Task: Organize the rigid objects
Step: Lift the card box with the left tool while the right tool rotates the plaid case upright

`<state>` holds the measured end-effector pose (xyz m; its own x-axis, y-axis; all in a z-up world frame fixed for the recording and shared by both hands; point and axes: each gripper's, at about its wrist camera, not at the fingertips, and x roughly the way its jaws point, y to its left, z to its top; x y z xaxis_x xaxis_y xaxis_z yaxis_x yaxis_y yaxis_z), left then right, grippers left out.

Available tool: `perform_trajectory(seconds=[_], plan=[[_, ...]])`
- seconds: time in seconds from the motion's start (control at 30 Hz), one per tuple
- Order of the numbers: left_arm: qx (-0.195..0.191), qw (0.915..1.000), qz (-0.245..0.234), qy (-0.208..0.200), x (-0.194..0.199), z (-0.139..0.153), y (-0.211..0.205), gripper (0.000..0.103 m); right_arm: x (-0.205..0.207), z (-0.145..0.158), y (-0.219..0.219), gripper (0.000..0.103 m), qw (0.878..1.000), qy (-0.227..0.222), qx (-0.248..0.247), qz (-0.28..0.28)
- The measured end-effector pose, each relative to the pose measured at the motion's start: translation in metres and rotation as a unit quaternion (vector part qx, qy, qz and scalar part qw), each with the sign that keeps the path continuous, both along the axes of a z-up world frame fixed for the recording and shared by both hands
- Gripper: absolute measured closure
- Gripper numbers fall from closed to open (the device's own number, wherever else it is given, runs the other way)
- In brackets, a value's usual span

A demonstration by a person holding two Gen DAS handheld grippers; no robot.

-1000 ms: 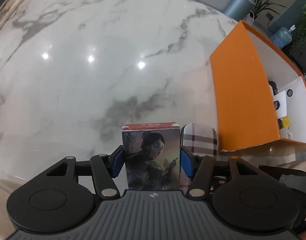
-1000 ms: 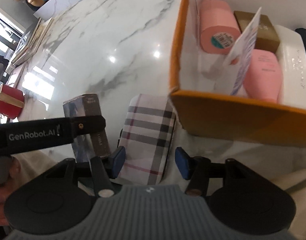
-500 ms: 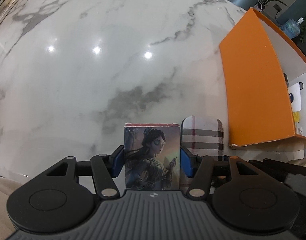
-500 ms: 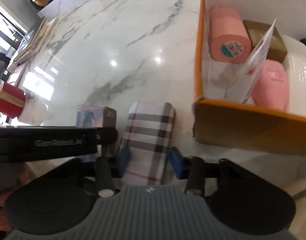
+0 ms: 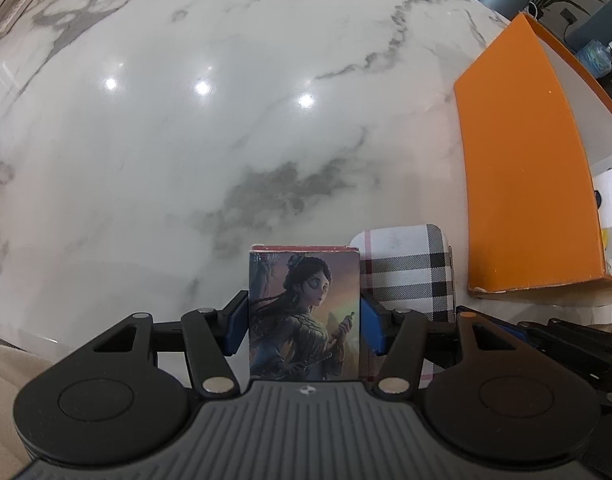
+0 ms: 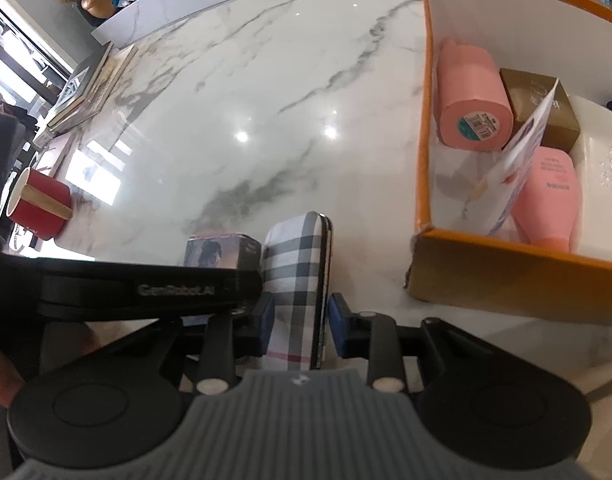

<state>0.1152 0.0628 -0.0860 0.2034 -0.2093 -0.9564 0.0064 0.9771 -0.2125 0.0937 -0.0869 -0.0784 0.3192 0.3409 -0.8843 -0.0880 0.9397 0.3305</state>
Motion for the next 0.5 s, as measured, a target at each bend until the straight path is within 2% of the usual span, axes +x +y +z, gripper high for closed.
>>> perform_trajectory(seconds=[0.13,0.23,0.3,0.37,0.43,0.5], plan=[[-0.001,1.0000,0.003,0.004,0.000,-0.001,0.001,0.038,0.001,-0.021,-0.009,0.060,0.999,0.026,0.023,-0.026],[-0.002,1.0000,0.005,0.003,0.001,-0.001,0.002,0.038,0.001,-0.023,-0.009,0.057,0.999,0.015,0.037,-0.026],[-0.001,1.0000,0.007,0.003,0.000,-0.001,0.003,0.038,0.000,-0.023,-0.007,0.062,0.999,0.010,0.030,-0.020],[0.002,1.0000,0.009,0.002,-0.001,-0.001,0.004,0.038,-0.003,-0.018,-0.009,0.074,0.999,0.002,0.031,-0.022],[0.006,0.9999,0.012,0.003,-0.001,-0.001,0.005,0.038,-0.007,-0.007,-0.013,0.082,0.999,-0.008,0.044,-0.021],[0.011,0.9999,0.009,0.002,-0.002,0.000,0.001,0.038,-0.009,0.002,-0.013,0.084,0.998,-0.014,0.056,-0.014]])
